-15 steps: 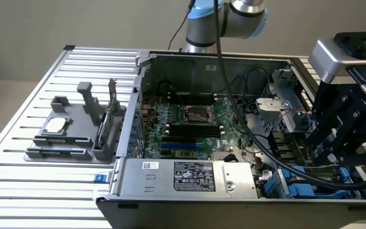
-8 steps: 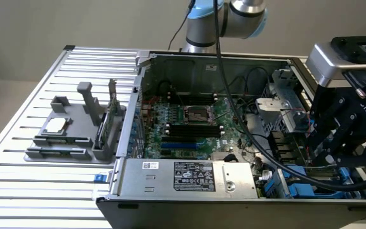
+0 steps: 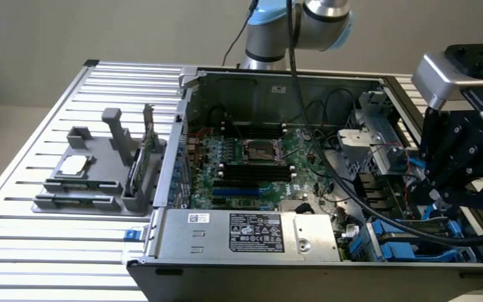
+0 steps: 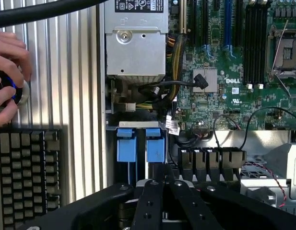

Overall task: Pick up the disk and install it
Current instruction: 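Insert the disk into the insertion slot, then insert the first disk wire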

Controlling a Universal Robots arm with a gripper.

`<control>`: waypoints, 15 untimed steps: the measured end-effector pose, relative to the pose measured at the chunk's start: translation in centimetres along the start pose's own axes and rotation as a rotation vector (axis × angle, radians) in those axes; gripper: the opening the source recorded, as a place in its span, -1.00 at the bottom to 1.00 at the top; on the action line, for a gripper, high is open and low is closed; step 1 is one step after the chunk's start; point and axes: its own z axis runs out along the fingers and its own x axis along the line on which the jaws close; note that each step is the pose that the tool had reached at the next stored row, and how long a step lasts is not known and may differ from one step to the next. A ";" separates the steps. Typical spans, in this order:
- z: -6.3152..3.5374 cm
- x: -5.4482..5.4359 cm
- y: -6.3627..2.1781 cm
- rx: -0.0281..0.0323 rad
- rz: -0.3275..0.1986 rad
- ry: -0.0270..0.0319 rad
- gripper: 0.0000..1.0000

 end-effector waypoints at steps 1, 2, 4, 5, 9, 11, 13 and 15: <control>-0.03 0.0 -0.14 0.0000 0.000 -0.0001 -0.71; -0.07 0.0 -0.36 0.0000 0.000 -0.0001 -0.79; -0.17 0.0 -1.12 0.0000 0.000 0.0003 -0.79; -0.20 0.0 -1.54 0.0001 0.000 0.0003 -0.79; -0.21 0.0 -1.81 0.0000 0.000 0.0005 -0.79; -0.21 0.0 -1.81 0.0000 0.000 0.0003 -0.79; -0.21 0.0 -1.81 0.0000 0.000 0.0004 -0.79; -0.21 0.0 -1.81 0.0000 0.000 0.0002 -0.79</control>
